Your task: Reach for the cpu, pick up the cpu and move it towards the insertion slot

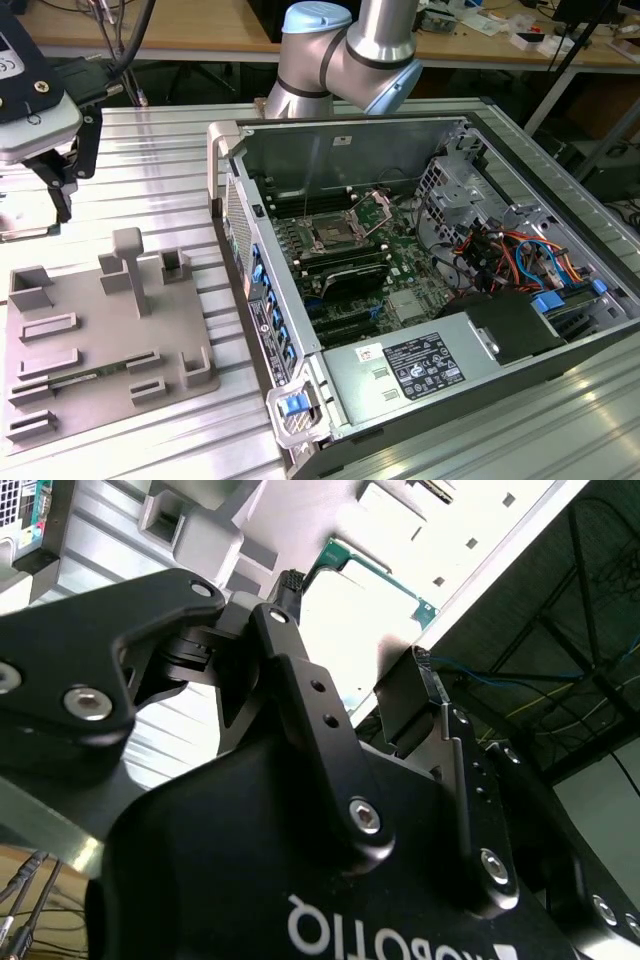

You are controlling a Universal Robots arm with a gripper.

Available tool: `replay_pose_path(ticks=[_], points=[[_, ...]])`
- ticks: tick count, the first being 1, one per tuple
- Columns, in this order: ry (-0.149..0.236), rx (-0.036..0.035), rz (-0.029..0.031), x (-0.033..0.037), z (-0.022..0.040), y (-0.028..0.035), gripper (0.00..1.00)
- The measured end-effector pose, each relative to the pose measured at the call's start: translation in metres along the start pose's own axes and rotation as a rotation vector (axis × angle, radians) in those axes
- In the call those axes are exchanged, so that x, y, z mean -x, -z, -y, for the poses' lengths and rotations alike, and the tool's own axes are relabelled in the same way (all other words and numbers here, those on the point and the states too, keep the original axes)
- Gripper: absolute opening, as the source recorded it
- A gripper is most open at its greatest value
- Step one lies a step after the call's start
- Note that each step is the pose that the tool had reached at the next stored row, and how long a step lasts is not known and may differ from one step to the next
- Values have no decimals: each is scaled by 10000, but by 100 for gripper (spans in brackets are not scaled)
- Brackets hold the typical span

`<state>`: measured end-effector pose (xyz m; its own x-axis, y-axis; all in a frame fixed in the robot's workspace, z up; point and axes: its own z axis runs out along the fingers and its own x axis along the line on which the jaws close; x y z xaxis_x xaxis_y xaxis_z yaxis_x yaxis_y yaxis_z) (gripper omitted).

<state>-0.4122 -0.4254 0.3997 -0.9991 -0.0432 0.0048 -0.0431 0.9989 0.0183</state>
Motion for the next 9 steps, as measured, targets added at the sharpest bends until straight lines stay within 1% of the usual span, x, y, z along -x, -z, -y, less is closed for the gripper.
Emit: replay_pose_path(ticks=[4, 9], points=[[0, 0, 0, 1, 0, 0, 55], [1, 0, -1, 22, 1, 1, 55]])
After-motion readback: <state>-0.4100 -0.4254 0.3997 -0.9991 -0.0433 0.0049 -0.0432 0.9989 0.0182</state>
